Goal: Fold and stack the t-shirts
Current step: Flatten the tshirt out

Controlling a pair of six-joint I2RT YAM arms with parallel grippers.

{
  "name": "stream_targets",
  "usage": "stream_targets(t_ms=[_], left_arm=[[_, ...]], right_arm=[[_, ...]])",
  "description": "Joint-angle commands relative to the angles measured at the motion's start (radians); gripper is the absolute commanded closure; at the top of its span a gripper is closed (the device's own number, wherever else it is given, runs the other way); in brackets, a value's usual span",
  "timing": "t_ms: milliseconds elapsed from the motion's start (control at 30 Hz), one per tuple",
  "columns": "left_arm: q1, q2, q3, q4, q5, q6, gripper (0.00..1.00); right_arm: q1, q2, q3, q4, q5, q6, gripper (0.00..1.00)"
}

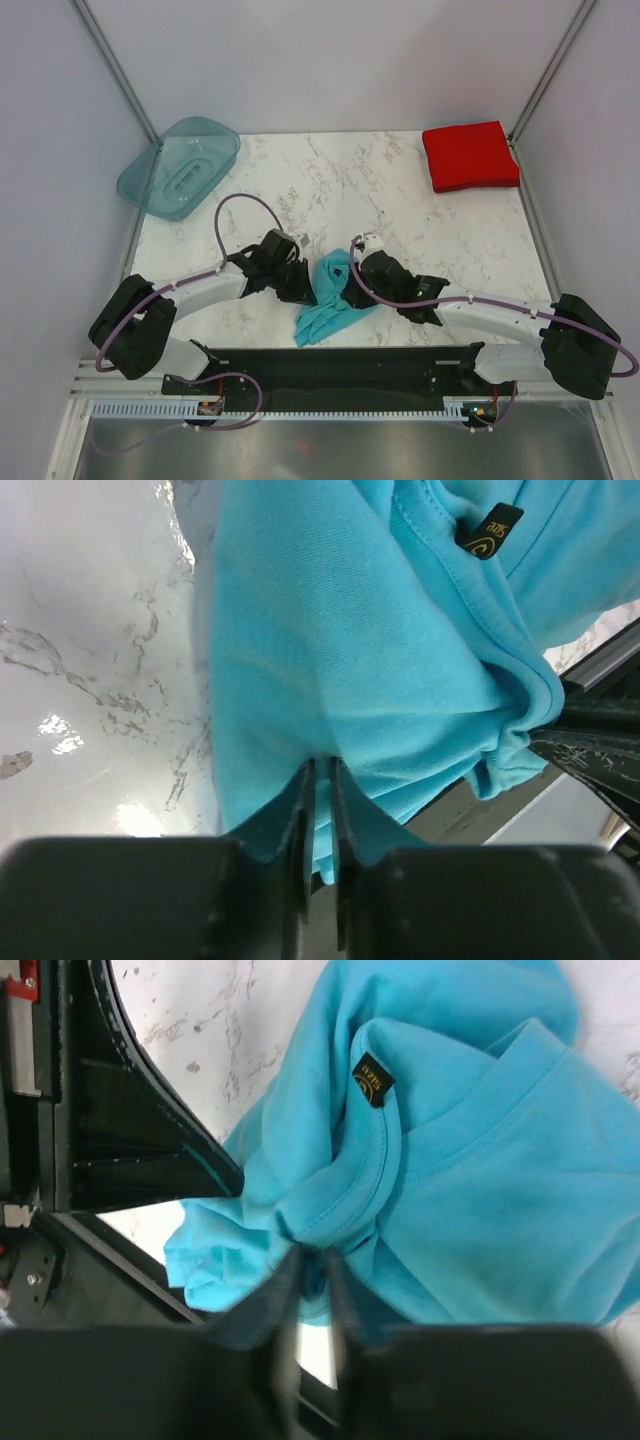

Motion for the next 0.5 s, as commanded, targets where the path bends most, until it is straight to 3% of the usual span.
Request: stream_targets(t_ms=[0, 33, 67, 200, 333, 467], left_arm=[[-0.004, 0.0, 0.019, 0.077, 0.029, 0.008, 0.83], [-0.002, -0.005, 0.035, 0.08, 0.012, 0.002, 0.98], [0.001, -0.019, 0.048, 0.076, 0.001, -0.006, 0.98], [0.05, -0.025, 0.225, -0.079, -0.08, 0.029, 0.98], [0.116, -0.034, 0.579, -0.303, -0.245, 0.134, 0.98], [0.145, -0.095, 0.712, -0.403, -0.382, 0.164, 0.98]], right_arm=[[0.003, -0.01, 0.004, 0.033, 0.058, 0.014, 0.86], [0.003, -0.012, 0.007, 0.029, 0.069, 0.011, 0.94], [0.003, -0.012, 0.02, 0.018, 0.115, 0.008, 1.0], [-0.044, -0.027, 0.137, -0.068, 0.27, -0.072, 1.0], [-0.144, -0.038, 0.391, -0.272, 0.341, -0.175, 1.0], [-0.155, -0.09, 0.566, -0.378, 0.399, -0.23, 1.0]])
